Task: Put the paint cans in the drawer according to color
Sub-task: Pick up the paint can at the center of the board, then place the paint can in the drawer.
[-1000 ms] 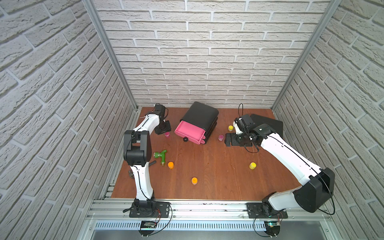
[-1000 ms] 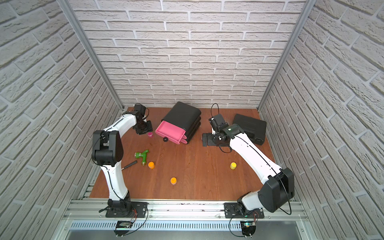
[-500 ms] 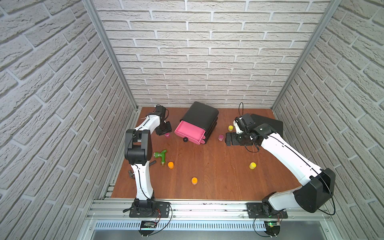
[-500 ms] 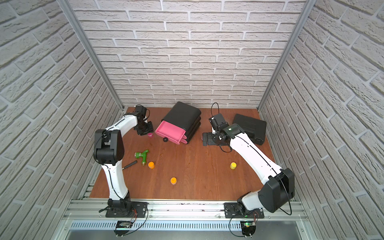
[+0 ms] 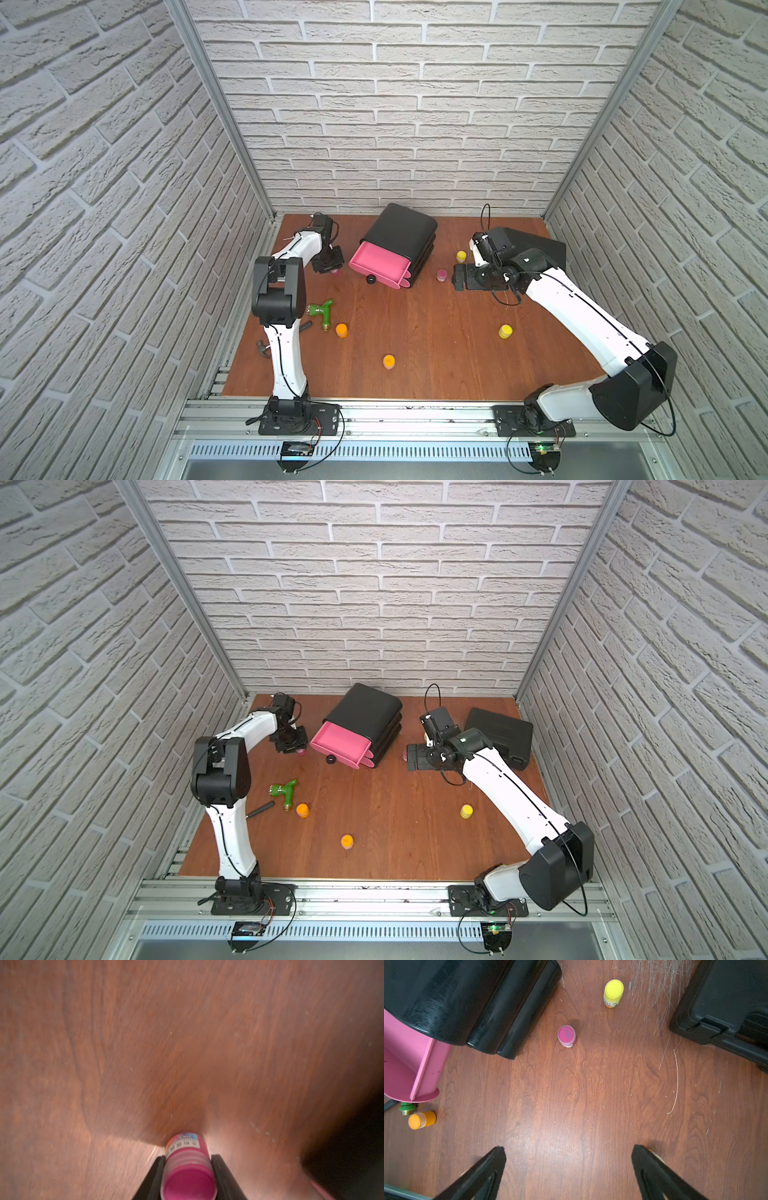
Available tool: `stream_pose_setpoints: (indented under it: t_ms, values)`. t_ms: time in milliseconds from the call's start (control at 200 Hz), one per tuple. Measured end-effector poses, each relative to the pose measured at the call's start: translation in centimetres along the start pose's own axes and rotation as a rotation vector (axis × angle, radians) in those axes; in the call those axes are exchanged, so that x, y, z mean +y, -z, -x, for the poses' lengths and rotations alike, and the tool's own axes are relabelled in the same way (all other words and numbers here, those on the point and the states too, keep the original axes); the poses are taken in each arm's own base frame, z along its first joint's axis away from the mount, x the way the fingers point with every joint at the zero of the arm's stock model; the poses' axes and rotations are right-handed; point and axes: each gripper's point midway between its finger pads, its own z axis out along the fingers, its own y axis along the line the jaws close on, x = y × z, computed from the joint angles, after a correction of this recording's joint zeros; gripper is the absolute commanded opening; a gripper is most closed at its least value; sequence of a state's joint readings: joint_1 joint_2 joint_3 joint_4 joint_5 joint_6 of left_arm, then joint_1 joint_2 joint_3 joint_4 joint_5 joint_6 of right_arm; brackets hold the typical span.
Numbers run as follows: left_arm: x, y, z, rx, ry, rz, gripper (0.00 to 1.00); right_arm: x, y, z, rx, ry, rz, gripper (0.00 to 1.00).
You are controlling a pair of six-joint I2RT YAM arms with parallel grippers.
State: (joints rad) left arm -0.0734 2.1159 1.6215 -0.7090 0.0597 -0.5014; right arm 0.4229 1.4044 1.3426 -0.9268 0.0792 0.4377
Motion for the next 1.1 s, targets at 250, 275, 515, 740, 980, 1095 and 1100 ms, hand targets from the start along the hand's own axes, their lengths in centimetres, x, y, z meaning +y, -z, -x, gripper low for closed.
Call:
stream_pose_setpoints:
  t_ms: [250,275,515,740,980,1095,1100]
  values:
    - [-0.1,3.1,0.3,-0.038,-0.005,-0.005,0.2,-0.2,-0.6,-0.7,0.02,-0.002,-0.005,1.0]
    - [-0.2,3.8,0.4,-0.048,-0.006,-0.008,0.2,-0.2,-0.7,-0.7,0.021,-0.002,-0.004,1.0]
    - [-1.5,11.3,0.8,-0.151,-0.043,-0.045,0.17,0.1,-1.7,-0.9,0.033,-0.014,0.002,1.0]
    - [-5.0,17.3,-0.9,-0.221,-0.15,-0.086,0.16,0.2,-3.0,-1.2,0.061,-0.037,0.0,1.0]
    - [-10.1,20.5,-3.5,-0.239,-0.297,-0.127,0.16,0.3,-3.3,-1.2,0.061,-0.069,0.004,1.0]
    - [-11.9,20.9,-4.5,-0.244,-0.348,-0.136,0.16,0.3,-3.3,-1.1,0.057,-0.077,0.005,1.0]
    - [-12.0,20.9,-4.6,-0.243,-0.35,-0.136,0.16,0.4,-3.3,-1.1,0.056,-0.077,0.006,1.0]
